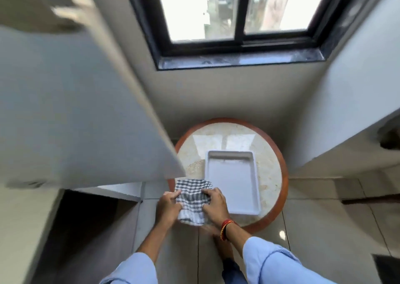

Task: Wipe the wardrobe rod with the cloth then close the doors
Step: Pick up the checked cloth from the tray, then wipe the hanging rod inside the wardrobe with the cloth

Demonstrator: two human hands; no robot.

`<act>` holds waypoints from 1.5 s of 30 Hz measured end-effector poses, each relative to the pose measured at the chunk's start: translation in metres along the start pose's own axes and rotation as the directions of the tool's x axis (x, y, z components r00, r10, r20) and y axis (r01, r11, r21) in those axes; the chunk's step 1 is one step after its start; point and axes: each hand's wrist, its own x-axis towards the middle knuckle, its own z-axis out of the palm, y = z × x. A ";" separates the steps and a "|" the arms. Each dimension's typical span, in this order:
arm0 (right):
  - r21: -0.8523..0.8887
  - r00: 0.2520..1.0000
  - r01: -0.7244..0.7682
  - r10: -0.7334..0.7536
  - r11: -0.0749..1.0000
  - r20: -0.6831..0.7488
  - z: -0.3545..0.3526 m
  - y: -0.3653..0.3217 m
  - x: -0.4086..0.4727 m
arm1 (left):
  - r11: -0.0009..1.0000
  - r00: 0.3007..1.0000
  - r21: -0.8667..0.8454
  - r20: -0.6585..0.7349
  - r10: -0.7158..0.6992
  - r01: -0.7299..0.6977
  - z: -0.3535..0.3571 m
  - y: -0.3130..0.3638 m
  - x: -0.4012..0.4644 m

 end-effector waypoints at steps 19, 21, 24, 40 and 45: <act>0.241 0.103 0.955 -0.958 0.171 0.269 0.292 -0.497 -0.301 | 0.992 0.250 0.106 -0.961 0.119 -0.063 -0.532 -0.191 -0.361; 0.284 -0.059 0.959 -0.974 0.006 0.221 0.301 -0.566 -0.347 | 0.986 0.098 0.166 -0.981 0.167 -0.018 -0.591 -0.187 -0.407; 0.352 -0.273 0.905 -0.961 -0.238 0.052 0.292 -0.659 -0.428 | 0.971 -0.184 0.237 -0.953 0.240 0.037 -0.664 -0.157 -0.482; -0.202 -0.709 0.659 -0.509 -0.724 -0.489 0.159 -0.887 -0.737 | 0.859 -0.705 0.298 -0.492 0.512 0.416 -0.827 0.026 -0.780; -0.482 -0.762 0.647 -0.531 -0.591 -0.371 0.178 -0.901 -0.772 | 0.874 -0.690 0.223 -0.543 0.478 0.431 -0.840 0.033 -0.797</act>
